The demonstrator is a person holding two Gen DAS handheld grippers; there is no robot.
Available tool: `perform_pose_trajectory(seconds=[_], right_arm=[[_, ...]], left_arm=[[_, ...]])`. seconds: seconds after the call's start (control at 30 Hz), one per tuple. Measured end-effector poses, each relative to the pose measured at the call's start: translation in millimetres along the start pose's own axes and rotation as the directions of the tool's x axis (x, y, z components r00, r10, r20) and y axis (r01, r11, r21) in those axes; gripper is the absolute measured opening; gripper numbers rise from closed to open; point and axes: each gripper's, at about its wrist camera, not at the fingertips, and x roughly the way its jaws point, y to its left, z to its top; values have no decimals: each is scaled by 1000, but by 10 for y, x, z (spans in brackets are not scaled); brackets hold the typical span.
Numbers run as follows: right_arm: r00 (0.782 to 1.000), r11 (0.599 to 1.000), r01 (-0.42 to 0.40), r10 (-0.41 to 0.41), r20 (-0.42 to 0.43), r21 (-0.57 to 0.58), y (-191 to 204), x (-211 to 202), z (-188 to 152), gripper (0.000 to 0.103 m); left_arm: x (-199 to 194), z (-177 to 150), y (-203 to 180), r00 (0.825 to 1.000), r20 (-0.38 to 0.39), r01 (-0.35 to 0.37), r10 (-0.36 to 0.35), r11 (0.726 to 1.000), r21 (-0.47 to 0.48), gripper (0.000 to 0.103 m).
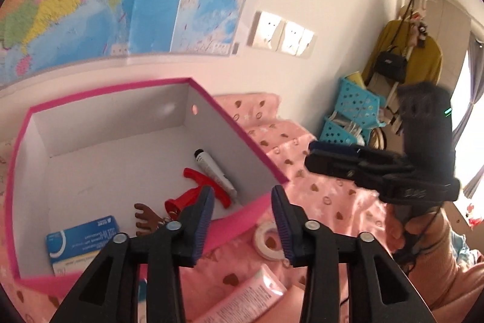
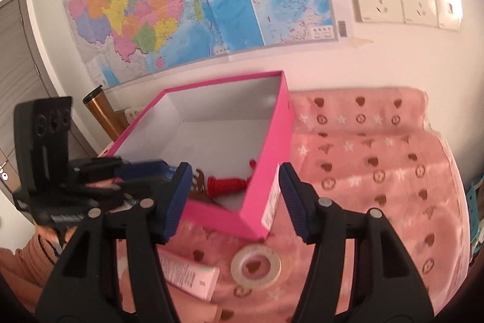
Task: Organize rigid objects
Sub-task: 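Move the right gripper down to the white tape roll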
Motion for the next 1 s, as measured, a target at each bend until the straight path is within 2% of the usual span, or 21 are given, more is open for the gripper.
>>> perform_pose_trajectory(seconds=[0.13, 0.3, 0.47, 0.67, 0.77, 1.0], right_arm=[[999, 1000, 16, -16, -44, 8, -57, 9, -232, 61], [991, 998, 31, -23, -131, 52, -160, 187, -543, 60], [983, 996, 51, -37, -179, 73, -208, 310, -755, 58], [975, 994, 75, -57, -215, 79, -263, 429, -854, 53], [971, 994, 87, -68, -231, 73, -282, 491, -871, 46], [966, 994, 94, -79, -248, 49, -268, 580, -891, 45]], left_arm=[[-124, -141, -84, 1000, 18, 8, -8, 1000, 6, 47], [-29, -325, -105, 1000, -25, 13, -14, 1000, -18, 49], [73, -523, -80, 997, -73, 12, -16, 998, -61, 49], [177, -653, -106, 993, -114, 8, -18, 996, -85, 49], [198, -680, -124, 992, -121, 14, -25, 996, -89, 49], [238, -728, -170, 991, -133, 10, -21, 996, -87, 49]])
